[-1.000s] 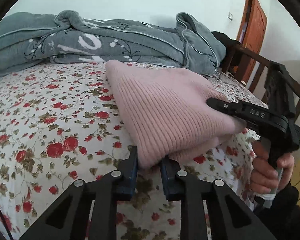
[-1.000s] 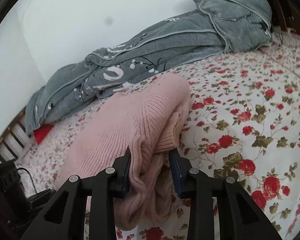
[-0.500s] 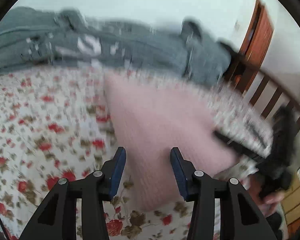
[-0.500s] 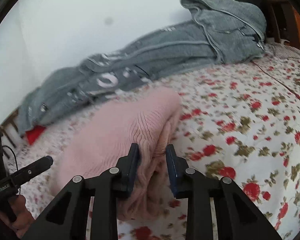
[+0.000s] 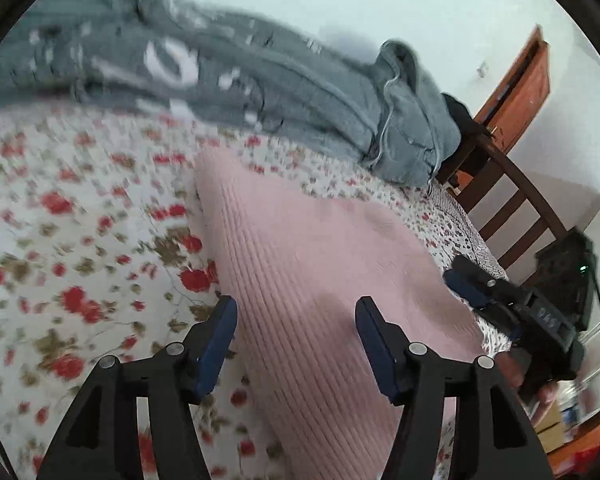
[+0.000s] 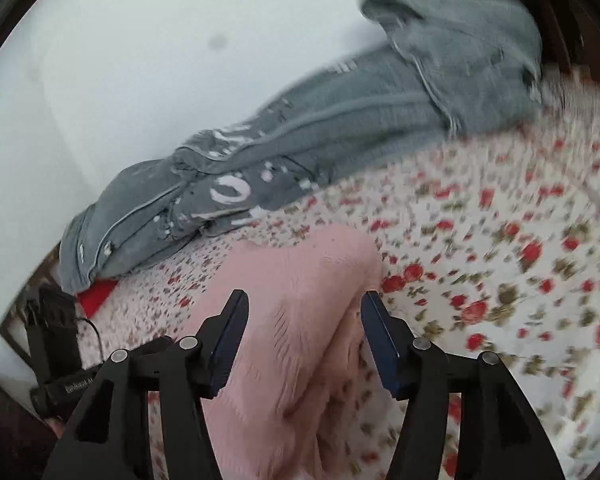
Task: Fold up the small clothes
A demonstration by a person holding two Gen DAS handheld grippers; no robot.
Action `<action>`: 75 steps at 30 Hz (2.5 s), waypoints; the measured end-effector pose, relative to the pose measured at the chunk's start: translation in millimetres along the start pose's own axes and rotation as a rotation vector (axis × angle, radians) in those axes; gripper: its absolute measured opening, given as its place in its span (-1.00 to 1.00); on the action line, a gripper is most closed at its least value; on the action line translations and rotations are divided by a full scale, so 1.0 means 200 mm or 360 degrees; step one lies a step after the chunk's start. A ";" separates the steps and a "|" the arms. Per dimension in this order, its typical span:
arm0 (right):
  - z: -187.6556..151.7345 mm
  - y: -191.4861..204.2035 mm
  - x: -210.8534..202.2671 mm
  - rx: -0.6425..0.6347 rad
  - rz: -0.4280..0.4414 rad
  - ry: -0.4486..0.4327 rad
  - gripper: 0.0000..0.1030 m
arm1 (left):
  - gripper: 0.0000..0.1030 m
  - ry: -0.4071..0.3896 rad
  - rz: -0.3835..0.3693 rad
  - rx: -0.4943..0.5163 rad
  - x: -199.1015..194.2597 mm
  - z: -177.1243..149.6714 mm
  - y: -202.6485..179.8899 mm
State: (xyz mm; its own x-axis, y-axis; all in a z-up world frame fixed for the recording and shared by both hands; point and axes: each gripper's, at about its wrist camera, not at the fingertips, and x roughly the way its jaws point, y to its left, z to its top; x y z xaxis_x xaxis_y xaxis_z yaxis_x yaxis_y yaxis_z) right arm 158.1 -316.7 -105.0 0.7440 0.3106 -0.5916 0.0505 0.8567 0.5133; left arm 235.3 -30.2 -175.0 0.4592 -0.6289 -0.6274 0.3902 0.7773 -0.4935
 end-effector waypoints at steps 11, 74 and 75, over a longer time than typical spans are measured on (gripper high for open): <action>-0.12 -0.18 0.26 0.0203 0.0140 0.0253 0.29 | -0.11 -0.0006 -0.0144 -0.0165 0.14 -0.07 0.11; -0.39 0.53 0.38 -0.0453 0.0075 0.0100 -0.56 | 0.54 -0.0343 0.0453 0.0634 -0.35 -0.34 0.11; -0.39 0.52 0.38 -0.0449 0.0081 0.0100 -0.56 | 0.55 -0.0341 0.0463 0.0659 -0.35 -0.35 0.10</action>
State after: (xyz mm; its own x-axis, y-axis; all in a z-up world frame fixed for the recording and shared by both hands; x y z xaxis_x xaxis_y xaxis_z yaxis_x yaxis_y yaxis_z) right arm 168.7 -171.5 -145.0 0.6977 0.3735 -0.6113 -0.1796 0.9173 0.3555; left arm 154.8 31.7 -183.1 0.7305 -0.4121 -0.5445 0.4841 0.8749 -0.0125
